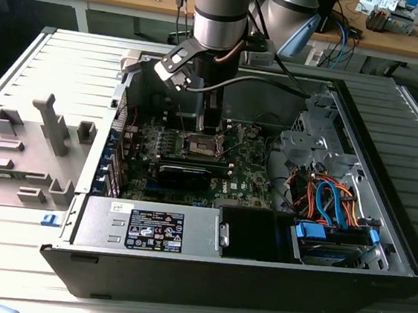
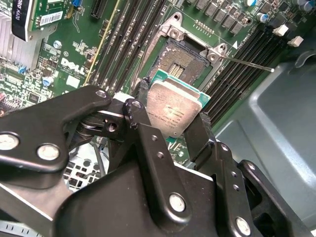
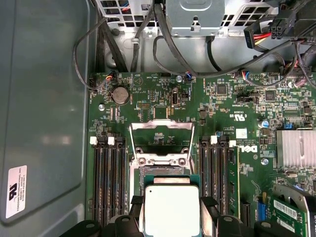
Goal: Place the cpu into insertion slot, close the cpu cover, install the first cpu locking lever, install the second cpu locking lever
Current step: 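Place the cpu into insertion slot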
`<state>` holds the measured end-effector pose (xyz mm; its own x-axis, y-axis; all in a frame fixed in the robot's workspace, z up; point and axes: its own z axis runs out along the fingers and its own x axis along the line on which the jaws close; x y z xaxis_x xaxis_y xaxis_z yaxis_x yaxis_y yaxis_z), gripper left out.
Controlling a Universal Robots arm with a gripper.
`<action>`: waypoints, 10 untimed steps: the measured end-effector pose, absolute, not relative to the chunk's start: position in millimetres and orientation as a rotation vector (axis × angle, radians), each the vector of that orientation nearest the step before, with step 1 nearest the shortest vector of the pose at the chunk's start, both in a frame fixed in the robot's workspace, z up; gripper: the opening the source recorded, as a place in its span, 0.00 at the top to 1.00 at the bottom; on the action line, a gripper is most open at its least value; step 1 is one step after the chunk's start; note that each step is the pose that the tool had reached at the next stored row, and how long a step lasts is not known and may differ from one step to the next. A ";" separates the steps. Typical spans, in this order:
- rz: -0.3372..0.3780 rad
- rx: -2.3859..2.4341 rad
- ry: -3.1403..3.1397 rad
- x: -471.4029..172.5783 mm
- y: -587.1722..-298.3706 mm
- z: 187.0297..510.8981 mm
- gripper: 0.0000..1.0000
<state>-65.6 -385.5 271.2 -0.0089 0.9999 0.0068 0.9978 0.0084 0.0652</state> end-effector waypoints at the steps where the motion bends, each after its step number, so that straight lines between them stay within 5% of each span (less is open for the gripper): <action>1: 0.079 2.182 2.201 -65.9 -385.5 271.2 0.46; 10: 0.079 2.182 2.201 -68.6 -385.5 270.6 0.46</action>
